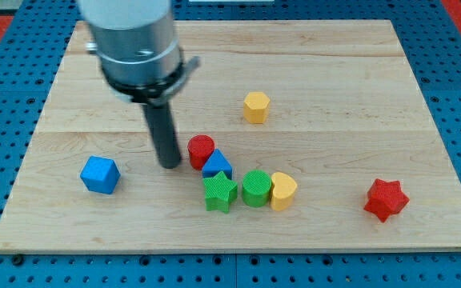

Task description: Move the red circle into the red star

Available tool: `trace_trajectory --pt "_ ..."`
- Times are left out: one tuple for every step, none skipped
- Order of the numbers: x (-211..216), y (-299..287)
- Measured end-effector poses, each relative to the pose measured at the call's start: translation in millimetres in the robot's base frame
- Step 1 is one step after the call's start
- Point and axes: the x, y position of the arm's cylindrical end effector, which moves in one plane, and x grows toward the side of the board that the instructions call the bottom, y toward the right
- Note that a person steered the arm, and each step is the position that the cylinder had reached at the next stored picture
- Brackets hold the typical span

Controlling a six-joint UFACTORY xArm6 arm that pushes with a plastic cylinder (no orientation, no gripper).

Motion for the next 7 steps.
trace_trajectory --pt "-7 28" --pt "-9 22" --pt "-27 20" --pt "-39 24" --pt "-43 109" --pt "-42 198" --pt "-12 204"
